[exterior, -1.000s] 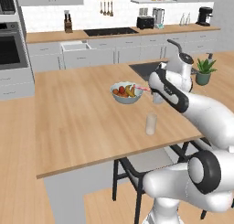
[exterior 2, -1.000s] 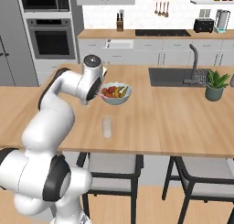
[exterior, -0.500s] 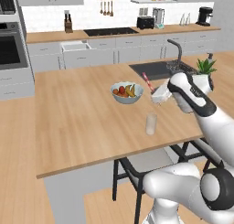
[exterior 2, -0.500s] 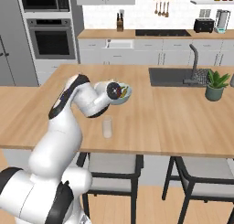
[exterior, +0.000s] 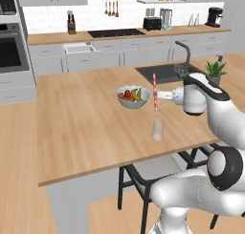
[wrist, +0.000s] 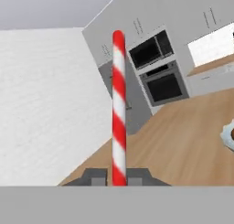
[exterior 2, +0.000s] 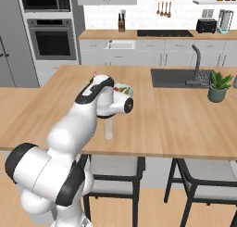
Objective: Take a straw from the drawer in front and place it inside the glass cup on the dining counter.
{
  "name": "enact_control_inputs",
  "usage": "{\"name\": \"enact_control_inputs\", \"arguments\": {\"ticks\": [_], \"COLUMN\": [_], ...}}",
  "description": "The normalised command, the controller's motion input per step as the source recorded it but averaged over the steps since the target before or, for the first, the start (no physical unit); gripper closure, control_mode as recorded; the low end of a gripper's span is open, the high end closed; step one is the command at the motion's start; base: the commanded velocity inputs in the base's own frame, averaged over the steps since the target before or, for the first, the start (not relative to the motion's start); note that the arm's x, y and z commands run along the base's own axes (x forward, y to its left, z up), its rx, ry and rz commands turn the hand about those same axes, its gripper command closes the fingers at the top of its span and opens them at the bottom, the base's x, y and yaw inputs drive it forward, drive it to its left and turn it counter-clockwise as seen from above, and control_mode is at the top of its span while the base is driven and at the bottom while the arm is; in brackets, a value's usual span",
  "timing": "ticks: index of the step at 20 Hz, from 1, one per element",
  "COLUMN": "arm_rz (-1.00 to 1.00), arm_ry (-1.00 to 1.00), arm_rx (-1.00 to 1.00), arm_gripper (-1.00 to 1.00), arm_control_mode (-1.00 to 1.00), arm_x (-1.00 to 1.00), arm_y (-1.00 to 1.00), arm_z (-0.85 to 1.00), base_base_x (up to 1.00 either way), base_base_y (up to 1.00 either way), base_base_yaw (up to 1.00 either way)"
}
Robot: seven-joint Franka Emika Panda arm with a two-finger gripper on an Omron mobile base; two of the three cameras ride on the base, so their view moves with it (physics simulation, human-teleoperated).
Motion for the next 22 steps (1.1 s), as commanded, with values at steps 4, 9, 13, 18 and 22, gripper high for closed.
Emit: {"name": "enact_control_inputs", "arguments": {"ticks": [4, 9, 13, 18, 22], "arm_rz": [0.19, 0.05, 0.09, 0.13, 0.12], "arm_ry": [0.27, 0.0, -0.29, -0.44, -0.17], "arm_rx": [0.1, -0.04, 0.01, 0.1, 0.05], "arm_gripper": [1.0, 1.0, 1.0, 1.0, 1.0], "arm_control_mode": [-1.0, -1.0, -1.0, -1.0, -1.0], "arm_x": [0.33, -0.03, -0.01, 0.0, 0.0], "arm_y": [-0.03, -0.01, 0.0, 0.0, -0.13], "arm_z": [0.0, -0.47, -0.45, -0.18, 0.0], "base_base_x": [0.0, 0.0, 0.0, 0.0, 0.0], "base_base_y": [0.0, 0.0, 0.0, 0.0, 0.0], "base_base_yaw": [0.0, 0.0, 0.0, 0.0, 0.0]}}
